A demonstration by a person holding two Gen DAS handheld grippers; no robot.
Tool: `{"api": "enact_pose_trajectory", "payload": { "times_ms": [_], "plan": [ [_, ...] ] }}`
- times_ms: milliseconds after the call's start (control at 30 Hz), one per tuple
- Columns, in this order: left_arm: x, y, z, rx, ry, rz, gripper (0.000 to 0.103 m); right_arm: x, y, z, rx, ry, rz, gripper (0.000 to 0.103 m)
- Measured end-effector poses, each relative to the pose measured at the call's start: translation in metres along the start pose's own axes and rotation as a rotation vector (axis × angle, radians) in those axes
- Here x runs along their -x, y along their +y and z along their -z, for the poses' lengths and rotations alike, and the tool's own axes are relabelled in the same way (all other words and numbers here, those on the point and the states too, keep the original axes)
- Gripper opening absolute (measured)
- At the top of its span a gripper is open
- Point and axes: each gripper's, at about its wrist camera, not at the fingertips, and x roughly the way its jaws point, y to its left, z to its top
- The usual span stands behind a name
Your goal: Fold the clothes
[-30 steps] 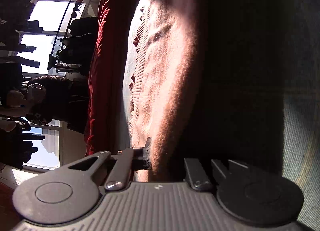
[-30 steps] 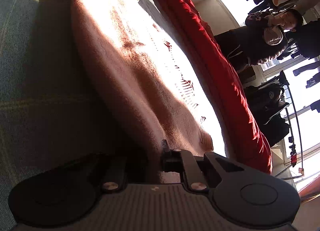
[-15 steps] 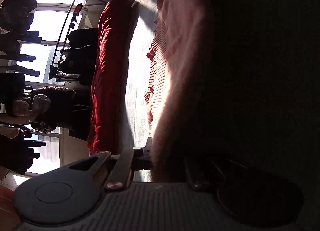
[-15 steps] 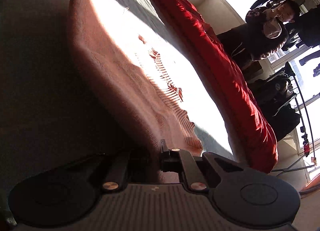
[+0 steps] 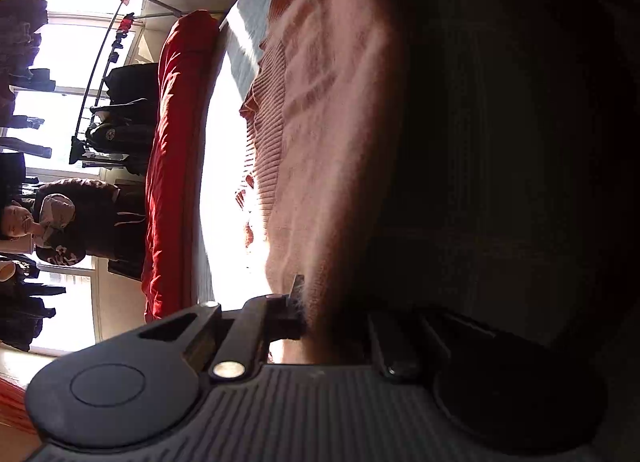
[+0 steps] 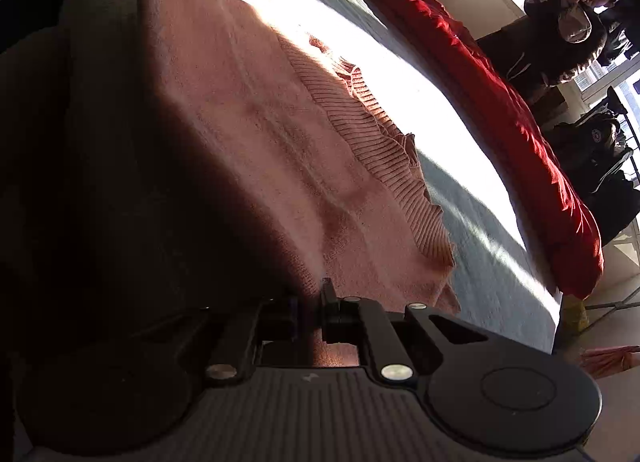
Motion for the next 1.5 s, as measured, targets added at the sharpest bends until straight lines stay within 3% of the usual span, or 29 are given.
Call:
{"api": "enact_pose_trajectory", "payload": {
  "times_ms": [67,200,367,467,533,567,667,800,967,1033,1067,1100,1167,1267,1500],
  "plan": [
    [-0.004,-0.003,0.001,0.035,0.012,0.034,0.016,-0.003,0.0,0.004,-0.034,0.008,-0.017,0.017],
    [0.011,-0.009,0.008,0.039,0.018,0.094,0.019,-0.001,-0.016,0.013,-0.163,-0.011,-0.05,0.026],
    [0.034,0.036,0.024,0.366,-0.023,0.209,0.019,0.001,-0.037,0.024,-0.324,-0.036,-0.092,0.028],
    [0.046,0.064,0.035,0.565,-0.048,0.277,0.019,0.003,-0.049,0.03,-0.421,-0.05,-0.117,0.04],
    [0.039,0.086,0.042,0.762,-0.083,0.322,0.028,0.004,-0.057,0.035,-0.485,-0.06,-0.134,0.046],
    [0.032,0.089,0.045,0.826,-0.089,0.342,0.032,0.004,-0.061,0.037,-0.517,-0.065,-0.142,0.048],
    [0.022,0.075,0.06,0.945,-0.072,0.382,0.032,0.002,-0.071,0.044,-0.61,-0.072,-0.17,0.048],
    [-0.01,0.052,0.072,1.008,0.052,0.395,0.033,-0.029,-0.059,0.062,-0.661,-0.028,-0.19,0.048],
    [-0.007,0.051,0.094,1.175,0.048,0.425,0.034,-0.034,-0.054,0.087,-0.774,-0.064,-0.205,0.048],
    [-0.004,0.06,0.09,1.184,0.057,0.413,0.041,-0.027,-0.059,0.085,-0.799,-0.077,-0.192,0.048],
    [-0.004,0.066,0.088,1.193,0.047,0.394,0.049,-0.023,-0.061,0.084,-0.812,-0.084,-0.185,0.049],
    [-0.003,0.072,0.085,1.201,0.037,0.375,0.058,-0.022,-0.063,0.083,-0.829,-0.092,-0.178,0.053],
    [-0.008,0.084,0.08,1.231,0.012,0.35,0.065,-0.027,-0.068,0.083,-0.881,-0.114,-0.161,0.061],
    [-0.021,0.098,0.074,1.292,-0.018,0.33,0.066,-0.034,-0.074,0.082,-0.959,-0.147,-0.137,0.063],
    [-0.065,0.089,0.09,1.463,0.055,0.318,0.067,-0.049,-0.086,0.085,-1.129,-0.225,-0.098,0.063]
  ]
}}
